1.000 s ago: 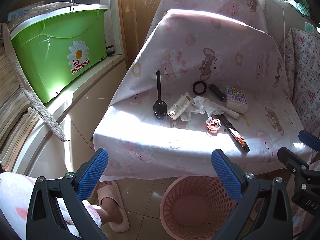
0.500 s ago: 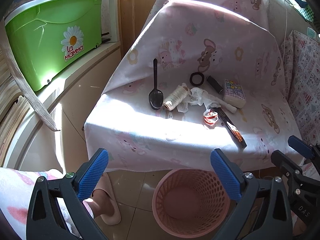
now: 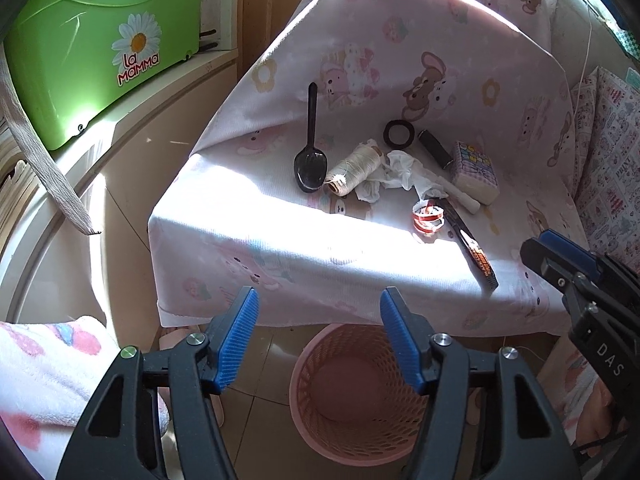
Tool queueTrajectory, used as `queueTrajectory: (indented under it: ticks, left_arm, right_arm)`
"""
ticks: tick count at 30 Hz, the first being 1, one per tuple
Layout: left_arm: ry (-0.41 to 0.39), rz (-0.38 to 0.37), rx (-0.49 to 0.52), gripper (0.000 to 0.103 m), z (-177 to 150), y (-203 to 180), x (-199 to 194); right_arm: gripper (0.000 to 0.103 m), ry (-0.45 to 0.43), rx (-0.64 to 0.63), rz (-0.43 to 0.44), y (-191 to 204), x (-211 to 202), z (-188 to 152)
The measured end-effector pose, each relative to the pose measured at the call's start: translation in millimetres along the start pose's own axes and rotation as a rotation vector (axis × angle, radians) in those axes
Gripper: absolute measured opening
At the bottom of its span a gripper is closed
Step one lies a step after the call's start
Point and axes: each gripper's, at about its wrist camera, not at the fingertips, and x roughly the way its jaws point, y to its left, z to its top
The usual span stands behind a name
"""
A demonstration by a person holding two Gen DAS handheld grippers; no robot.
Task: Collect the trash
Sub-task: 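Grasp the black wrapper with the right tool while the left tool grasps the red cap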
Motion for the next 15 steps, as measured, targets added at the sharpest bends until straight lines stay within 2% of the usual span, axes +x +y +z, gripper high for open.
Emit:
queueTrajectory:
  ticks: [1, 3, 7, 10, 15]
  left_arm:
    - [0.011, 0.0, 0.009, 0.066, 0.2, -1.4, 2.5]
    - [0.044, 0.01, 0.028, 0.082, 0.2, -4.8, 9.5]
    - [0.011, 0.018, 0.047, 0.082, 1.4, -8.0, 7.3]
    - [-0.014, 0.055, 0.079, 0.087, 3.9, -10.8, 6.6]
    - [0.001, 0.08, 0.072, 0.088, 7.1, -8.0, 13.9]
  right_arm:
    - [0.031, 0.006, -0.011, 0.001, 1.4, 6.4, 1.0]
    - [0.031, 0.024, -0.017, 0.001, 3.4, 21.0, 2.7]
    - [0.031, 0.045, 0.006, 0.018, 2.7, 45.5, 5.1]
    - [0.031, 0.048, -0.015, 0.001, 5.0, 55.6, 3.6]
    - [0.027, 0.047, -0.071, -0.02, 10.0, 60.1, -1.4]
